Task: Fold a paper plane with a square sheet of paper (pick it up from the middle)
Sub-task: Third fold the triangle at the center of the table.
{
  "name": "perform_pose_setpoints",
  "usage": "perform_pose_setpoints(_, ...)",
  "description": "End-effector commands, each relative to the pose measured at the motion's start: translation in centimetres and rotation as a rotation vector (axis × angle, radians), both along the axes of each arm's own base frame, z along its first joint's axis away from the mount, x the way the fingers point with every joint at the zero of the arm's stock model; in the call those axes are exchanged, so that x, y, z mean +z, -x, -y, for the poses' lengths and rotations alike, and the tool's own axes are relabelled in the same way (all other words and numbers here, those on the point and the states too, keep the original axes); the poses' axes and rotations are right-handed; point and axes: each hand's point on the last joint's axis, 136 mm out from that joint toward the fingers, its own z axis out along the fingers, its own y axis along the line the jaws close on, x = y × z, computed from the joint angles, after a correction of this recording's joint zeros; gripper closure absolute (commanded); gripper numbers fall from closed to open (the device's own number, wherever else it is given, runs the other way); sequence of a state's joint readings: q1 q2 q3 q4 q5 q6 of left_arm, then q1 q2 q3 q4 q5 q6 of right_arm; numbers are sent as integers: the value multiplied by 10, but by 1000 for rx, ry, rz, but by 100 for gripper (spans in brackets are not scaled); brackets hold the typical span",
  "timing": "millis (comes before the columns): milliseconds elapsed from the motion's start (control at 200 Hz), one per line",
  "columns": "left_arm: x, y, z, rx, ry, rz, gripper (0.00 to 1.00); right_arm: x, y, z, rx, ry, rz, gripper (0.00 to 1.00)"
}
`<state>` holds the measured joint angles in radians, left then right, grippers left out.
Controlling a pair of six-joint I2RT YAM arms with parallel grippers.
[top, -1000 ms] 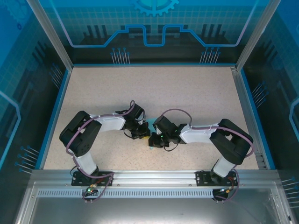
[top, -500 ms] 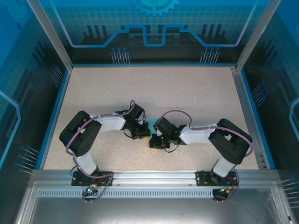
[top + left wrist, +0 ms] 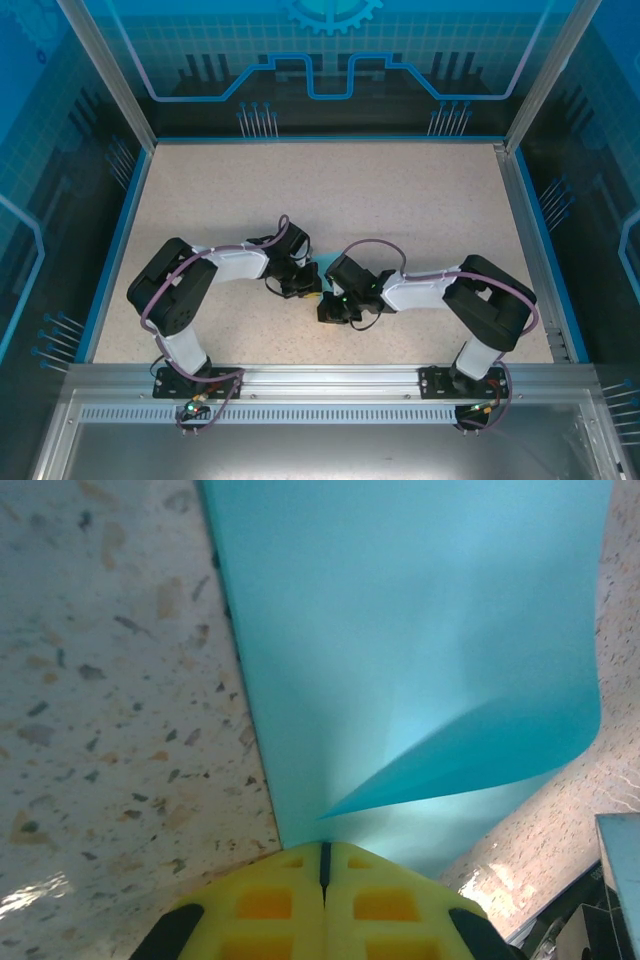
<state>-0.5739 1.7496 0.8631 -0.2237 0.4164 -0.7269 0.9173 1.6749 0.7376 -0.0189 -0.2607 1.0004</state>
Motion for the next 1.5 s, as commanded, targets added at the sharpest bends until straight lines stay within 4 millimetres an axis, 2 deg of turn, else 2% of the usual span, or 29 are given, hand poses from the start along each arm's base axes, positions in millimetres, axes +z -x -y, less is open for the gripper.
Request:
perform_pose_setpoints(0, -23, 10, -24, 15, -142, -26, 100, 16, -10, 6, -16, -2, 47, 91)
perform_pose_setpoints(80, -23, 10, -24, 13, -141, -23, 100, 32, -24, 12, -48, -29, 94, 91)
perform_pose_setpoints(160, -23, 10, -24, 13, -142, -24, 100, 36, -35, 21, -78, -26, 116, 90)
perform_pose_setpoints(280, -22, 10, -23, 12, -141, -22, 100, 28, -47, 32, -111, -6, 110, 90)
perform_pose_setpoints(415, -22, 10, -24, 12, -142, -24, 100, 25, -53, 31, -113, -8, 109, 91)
perform_pose_setpoints(670, -22, 10, -24, 3, -145, -22, 100, -7, -52, 48, -166, 79, 37, 91)
perform_pose_setpoints(810, -22, 10, -24, -1, -149, -20, 100, -16, -48, 58, -200, 138, -10, 92)
perform_pose_setpoints(885, -22, 10, -25, -1, -150, -22, 100, -8, -49, 54, -197, 114, -1, 92)
perform_pose_setpoints(1025, -21, 9, -25, -5, -153, -18, 100, 24, -60, 37, -161, 29, 77, 91)
perform_pose_setpoints(1110, -21, 9, -24, -6, -153, -19, 100, 31, -68, 34, -157, 21, 103, 91)
perform_pose_setpoints(1301, -21, 9, -25, -7, -159, -19, 100, 14, -79, 42, -195, 63, 85, 92)
perform_pose_setpoints(1496, -22, 10, -27, -7, -171, -21, 100, -8, -76, 63, -254, 147, 41, 92)
